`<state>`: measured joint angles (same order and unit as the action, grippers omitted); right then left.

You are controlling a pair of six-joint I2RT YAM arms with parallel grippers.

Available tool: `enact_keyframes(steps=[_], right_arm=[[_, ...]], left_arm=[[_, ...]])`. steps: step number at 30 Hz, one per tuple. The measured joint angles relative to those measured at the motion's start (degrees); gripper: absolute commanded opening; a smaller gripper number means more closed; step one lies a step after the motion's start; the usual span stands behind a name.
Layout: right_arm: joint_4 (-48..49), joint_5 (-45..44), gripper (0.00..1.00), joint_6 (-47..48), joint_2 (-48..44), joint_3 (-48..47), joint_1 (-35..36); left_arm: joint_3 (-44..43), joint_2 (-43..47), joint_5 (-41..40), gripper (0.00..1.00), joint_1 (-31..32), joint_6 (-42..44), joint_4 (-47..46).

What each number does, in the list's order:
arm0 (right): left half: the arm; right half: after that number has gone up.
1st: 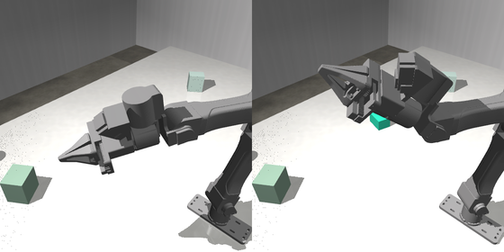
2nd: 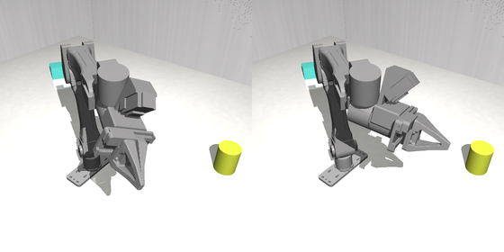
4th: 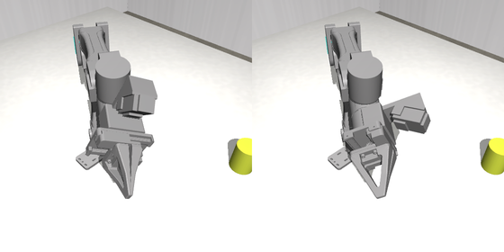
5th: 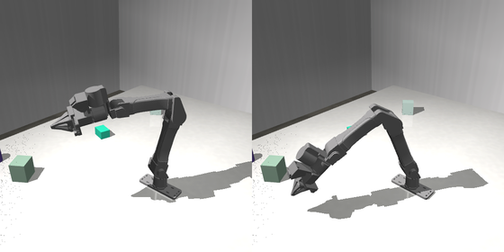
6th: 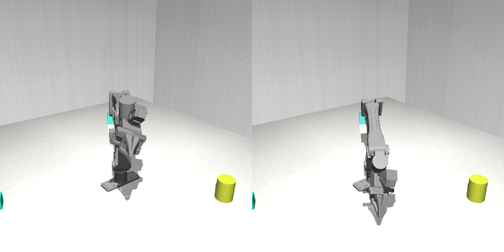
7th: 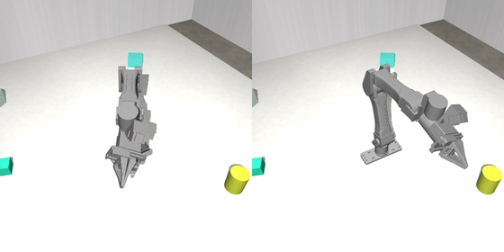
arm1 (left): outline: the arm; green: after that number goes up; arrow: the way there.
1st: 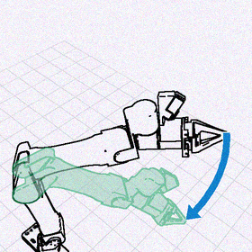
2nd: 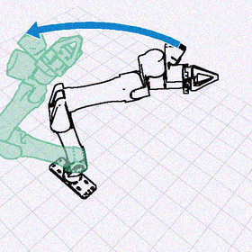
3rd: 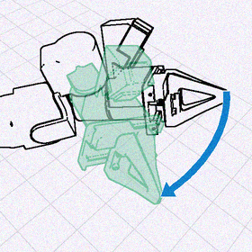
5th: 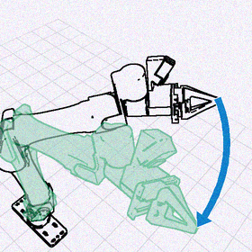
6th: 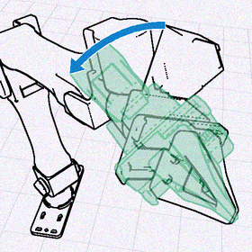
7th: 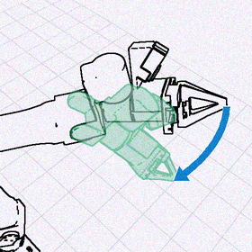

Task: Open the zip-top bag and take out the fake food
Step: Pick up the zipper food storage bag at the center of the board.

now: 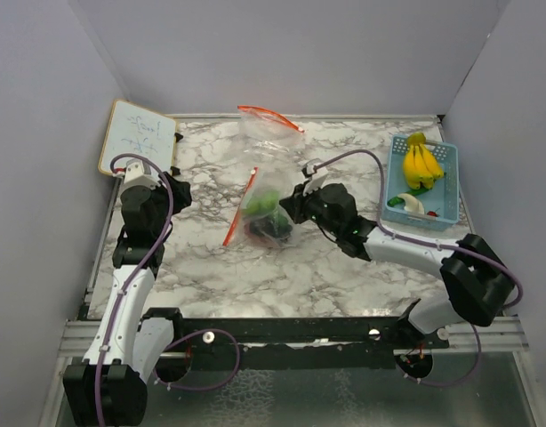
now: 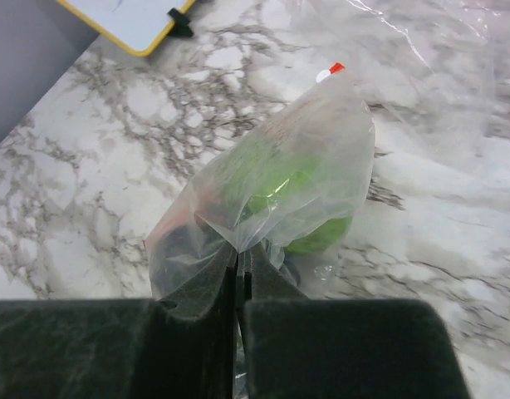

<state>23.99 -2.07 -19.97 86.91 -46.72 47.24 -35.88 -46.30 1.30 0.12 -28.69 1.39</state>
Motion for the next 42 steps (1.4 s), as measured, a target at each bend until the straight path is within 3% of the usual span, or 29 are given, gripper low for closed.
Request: enact_keyframes(steps=[8,14,16,32,34,36,39,42], right_arm=[[-4.07,-1.20,0.04,2.86,-9.07,8.07,-6.88],[-8.57,-5.70,0.52,4.37,-9.86,8.85,-8.55],[-9.99,-7.45,0.58,4.61,-9.86,8.68,-8.63],[-9.70,-10.25,0.59,6.54,-11.08,1.70,-7.52],[-8.66,-9.16,0.59,6.54,-9.11,0.55,-6.58],[-7.56,-7.58,0.59,6.54,-6.60,-0.70,-5.62],[-4.96,-4.20,0.51,6.01,-2.56,-2.05,-4.98],[-1.88,-1.49,0.28,4.33,1.51,-2.84,-4.68]], left_arm=[[0.98,-1.99,3.32,0.55,0.04,-1.27,-1.86],[7.39,-0.59,3.98,0.55,5.40,-3.54,-4.74],[8.20,-1.14,3.58,0.55,8.00,-3.76,-4.74],[10.21,-6.54,0.66,0.55,15.78,-4.48,-10.21],[10.62,-6.69,0.63,0.60,15.96,-4.70,-11.04],[11.37,-7.21,0.66,0.70,16.17,-5.11,-12.17],[13.35,-8.00,0.79,0.80,16.48,-6.27,-14.21],[16.33,-9.11,1.42,0.82,16.83,-7.85,-16.52]])
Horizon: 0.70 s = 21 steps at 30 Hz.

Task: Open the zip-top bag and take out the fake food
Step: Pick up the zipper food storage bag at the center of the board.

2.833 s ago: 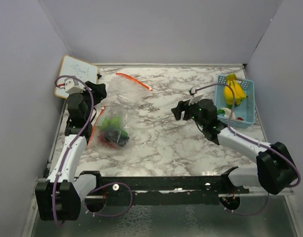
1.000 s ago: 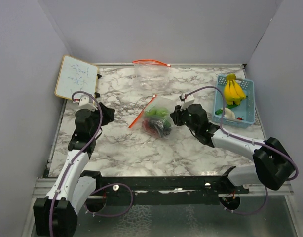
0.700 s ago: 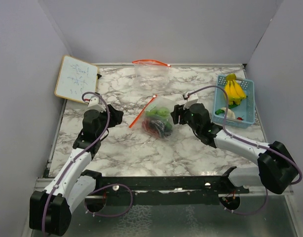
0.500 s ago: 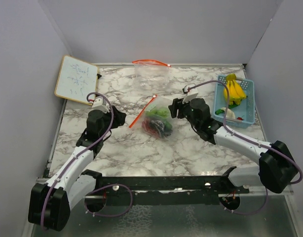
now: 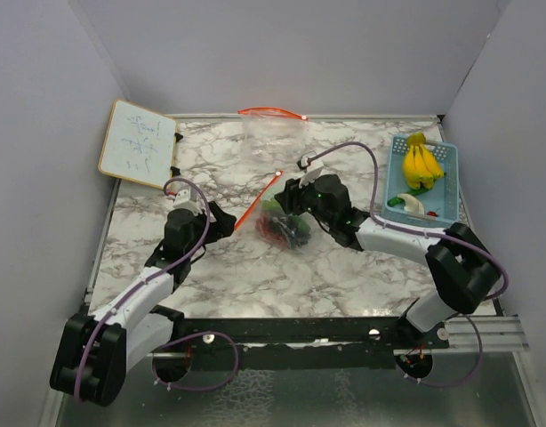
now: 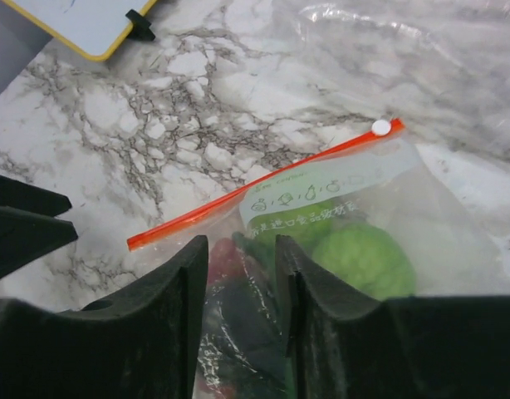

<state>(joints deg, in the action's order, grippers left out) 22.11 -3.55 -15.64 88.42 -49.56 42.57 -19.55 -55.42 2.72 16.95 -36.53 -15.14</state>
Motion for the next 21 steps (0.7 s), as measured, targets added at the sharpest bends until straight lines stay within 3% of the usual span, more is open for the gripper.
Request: enact_keyframes(steps=[4,7,12,17,21], right_arm=[[2.05,0.81,0.09,-3.41,3.37,0.33,0.00],[3.69,0.55,0.02,-5.62,4.02,2.14,-0.02],[4.55,-1.38,0.02,-8.48,4.22,6.64,-0.42],[5.60,-2.05,0.02,-10.29,4.68,9.18,-0.72],[7.67,-2.05,0.02,-11.10,4.68,10.62,-0.90]], left_arm=[[1.75,-1.95,0.92,0.83,0.52,-1.70,-1.95],[2.45,-3.30,1.18,0.88,1.14,-2.62,-4.09],[3.72,-7.80,2.34,0.90,1.44,-4.00,-9.90],[5.11,-12.66,3.52,0.82,1.84,-5.81,-14.73],[5.11,-14.49,4.17,0.82,2.10,-6.73,-17.42]])
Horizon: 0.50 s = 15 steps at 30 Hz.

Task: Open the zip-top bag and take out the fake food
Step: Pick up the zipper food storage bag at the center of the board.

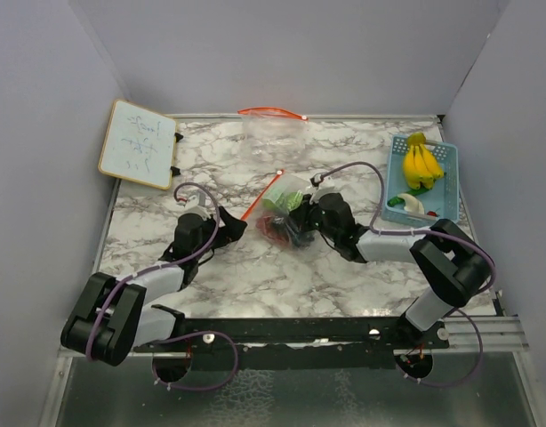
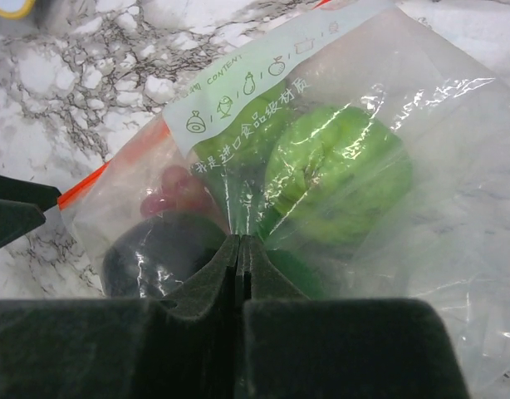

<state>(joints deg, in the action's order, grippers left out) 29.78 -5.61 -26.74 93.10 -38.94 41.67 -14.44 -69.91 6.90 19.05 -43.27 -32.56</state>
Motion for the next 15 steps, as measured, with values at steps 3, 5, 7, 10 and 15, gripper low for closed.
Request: enact_keyframes(steps=[3,5,7,10,15], right_arm=[[1.16,0.00,0.02,-0.13,0.00,1.05,-0.04],[1.64,-0.02,0.02,-0.13,0.00,1.33,-0.04],[2.29,-0.11,0.02,-0.11,0.00,1.79,-0.04],[3.23,-0.13,0.02,-0.13,-0.02,2.38,-0.07],[3.69,-0.13,0.02,-0.11,-0.44,3.02,-0.07]], left_arm=[[-0.11,-0.98,0.50,0.81,0.11,-0.85,-2.58],[-0.66,-2.62,1.03,0.77,0.11,-1.36,-4.24],[-1.75,-5.22,1.75,0.70,0.11,-1.99,-6.03],[-3.13,-8.83,2.80,0.68,0.11,-2.56,-8.15],[-3.58,-10.73,3.02,0.58,0.15,-2.71,-9.07]])
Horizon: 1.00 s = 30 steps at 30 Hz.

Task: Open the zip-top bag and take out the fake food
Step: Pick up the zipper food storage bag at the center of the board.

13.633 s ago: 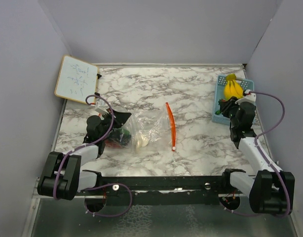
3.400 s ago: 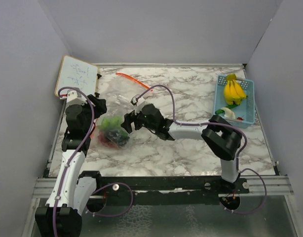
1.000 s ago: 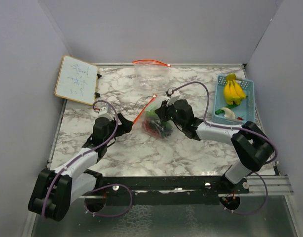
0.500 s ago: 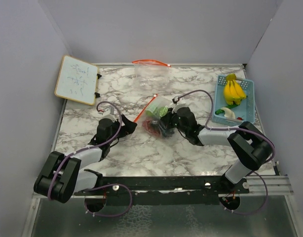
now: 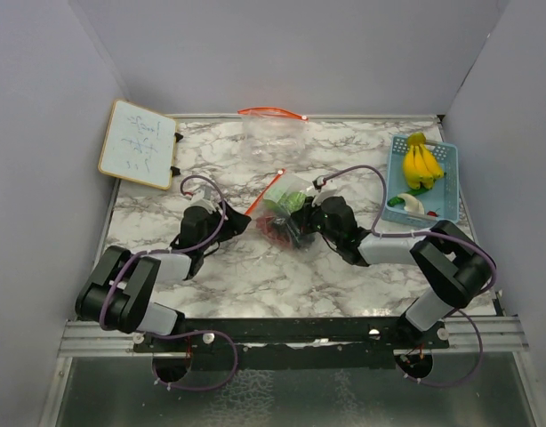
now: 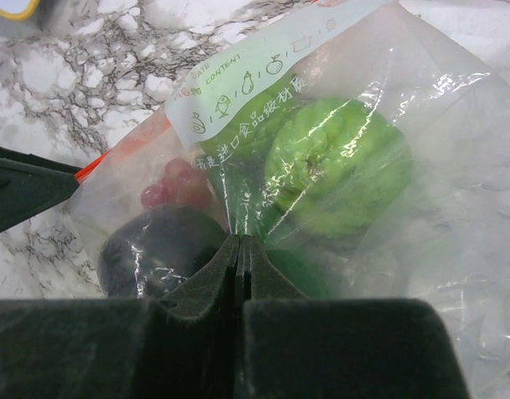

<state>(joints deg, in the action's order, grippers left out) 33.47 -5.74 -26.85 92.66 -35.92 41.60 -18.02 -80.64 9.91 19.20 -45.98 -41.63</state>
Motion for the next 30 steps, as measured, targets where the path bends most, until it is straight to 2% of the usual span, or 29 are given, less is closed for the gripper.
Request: enact_keyframes(steps=[9,15,20,24,30], right_arm=[[0.04,0.02,0.02,0.04,-0.11,0.20,0.00],[-0.11,0.04,0.02,0.61,-0.55,0.42,0.00],[-3.76,2.51,0.04,3.19,-4.52,1.29,0.00],[-8.11,5.07,0.06,5.40,-11.19,1.42,-0.04],[-12.66,5.62,0.06,8.76,-22.77,0.15,-0.04]], left_arm=[[-2.64,-5.29,1.07,0.18,0.00,-0.92,-3.37],[-3.34,-7.04,1.42,0.01,0.00,-1.49,-5.01],[-5.42,-5.64,1.88,0.00,0.00,1.14,-2.38],[-9.05,1.33,2.82,0.00,0.00,6.08,4.83],[-21.90,11.06,9.38,0.00,0.00,15.21,15.08]])
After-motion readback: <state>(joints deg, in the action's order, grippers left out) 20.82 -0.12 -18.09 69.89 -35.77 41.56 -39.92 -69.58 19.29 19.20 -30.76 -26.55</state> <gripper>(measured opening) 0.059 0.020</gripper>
